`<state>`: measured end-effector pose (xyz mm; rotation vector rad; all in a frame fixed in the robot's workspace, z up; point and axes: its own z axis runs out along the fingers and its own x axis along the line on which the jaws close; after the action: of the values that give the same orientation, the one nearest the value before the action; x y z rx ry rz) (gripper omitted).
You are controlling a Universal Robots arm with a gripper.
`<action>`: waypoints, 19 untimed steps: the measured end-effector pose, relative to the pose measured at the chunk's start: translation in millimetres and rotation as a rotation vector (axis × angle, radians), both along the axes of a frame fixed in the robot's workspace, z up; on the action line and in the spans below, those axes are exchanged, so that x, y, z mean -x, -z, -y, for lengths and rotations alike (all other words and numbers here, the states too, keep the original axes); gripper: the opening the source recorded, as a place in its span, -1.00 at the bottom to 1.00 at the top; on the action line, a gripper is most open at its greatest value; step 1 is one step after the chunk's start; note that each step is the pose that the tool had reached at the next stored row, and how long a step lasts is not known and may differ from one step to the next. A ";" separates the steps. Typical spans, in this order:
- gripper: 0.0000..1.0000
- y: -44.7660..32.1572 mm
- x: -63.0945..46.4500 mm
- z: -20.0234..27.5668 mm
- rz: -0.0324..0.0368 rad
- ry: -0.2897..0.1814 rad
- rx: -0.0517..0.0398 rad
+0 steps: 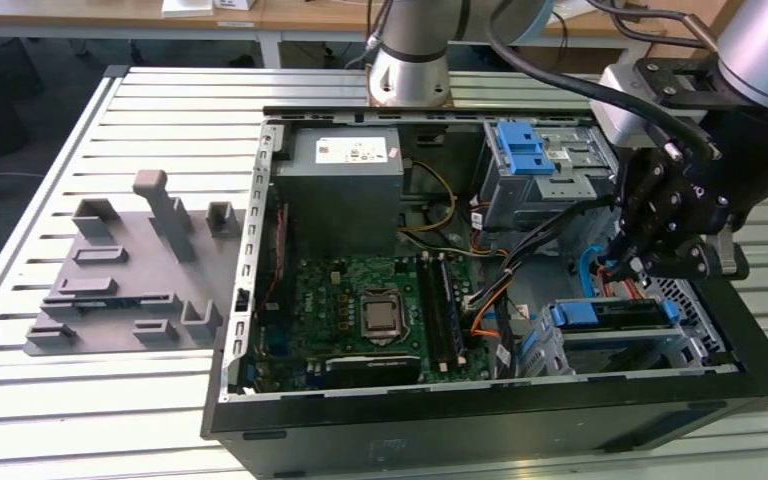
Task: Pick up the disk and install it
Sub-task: 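Insert the second disk wire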
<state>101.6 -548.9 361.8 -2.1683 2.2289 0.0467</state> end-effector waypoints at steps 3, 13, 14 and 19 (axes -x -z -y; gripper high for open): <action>-0.50 2.4 -0.1 -0.3 -0.0020 0.000 -0.0001; -0.53 8.2 -0.7 -0.4 -0.0063 0.000 -0.0001; -0.65 8.4 -0.7 -0.4 -0.0063 0.000 -0.0001; -0.68 9.8 -0.7 -0.4 -0.0064 0.000 -0.0181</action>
<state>102.4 -548.6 352.0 -2.1623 2.2228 0.0736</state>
